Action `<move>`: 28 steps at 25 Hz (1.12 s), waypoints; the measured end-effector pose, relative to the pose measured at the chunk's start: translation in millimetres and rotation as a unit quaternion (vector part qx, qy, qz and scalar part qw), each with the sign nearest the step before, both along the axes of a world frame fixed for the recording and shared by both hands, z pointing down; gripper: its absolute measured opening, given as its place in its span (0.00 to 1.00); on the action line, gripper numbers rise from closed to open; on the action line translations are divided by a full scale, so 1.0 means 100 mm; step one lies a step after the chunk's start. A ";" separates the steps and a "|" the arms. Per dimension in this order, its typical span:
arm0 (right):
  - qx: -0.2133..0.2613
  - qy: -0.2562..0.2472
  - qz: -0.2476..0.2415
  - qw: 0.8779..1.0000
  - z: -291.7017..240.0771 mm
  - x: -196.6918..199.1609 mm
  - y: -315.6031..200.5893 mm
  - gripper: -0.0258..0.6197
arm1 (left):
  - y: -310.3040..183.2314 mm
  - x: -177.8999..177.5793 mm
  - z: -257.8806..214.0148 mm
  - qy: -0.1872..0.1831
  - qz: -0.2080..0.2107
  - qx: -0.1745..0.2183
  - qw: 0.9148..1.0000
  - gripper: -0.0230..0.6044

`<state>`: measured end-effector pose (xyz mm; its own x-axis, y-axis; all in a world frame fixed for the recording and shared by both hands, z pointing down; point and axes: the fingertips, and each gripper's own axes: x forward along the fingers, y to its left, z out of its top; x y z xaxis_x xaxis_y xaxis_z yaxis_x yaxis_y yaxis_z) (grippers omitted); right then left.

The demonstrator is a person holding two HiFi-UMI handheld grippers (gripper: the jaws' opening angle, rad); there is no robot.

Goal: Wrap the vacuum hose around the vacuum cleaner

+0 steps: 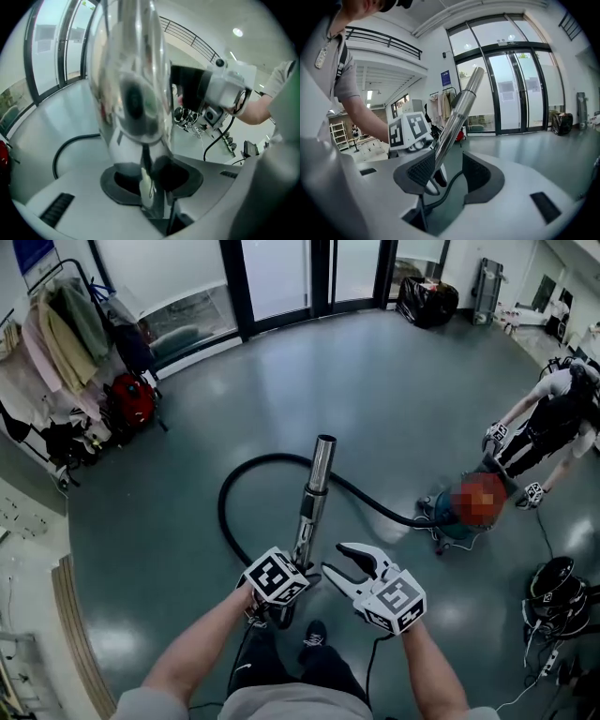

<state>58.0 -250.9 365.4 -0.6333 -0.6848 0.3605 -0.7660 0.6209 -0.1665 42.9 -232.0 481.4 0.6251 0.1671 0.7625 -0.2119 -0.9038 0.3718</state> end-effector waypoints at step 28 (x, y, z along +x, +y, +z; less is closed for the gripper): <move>-0.170 -0.107 0.184 0.962 0.93 -1.24 -1.33 0.49 | -1.71 -0.07 -1.12 0.131 -0.008 -0.065 0.989 0.24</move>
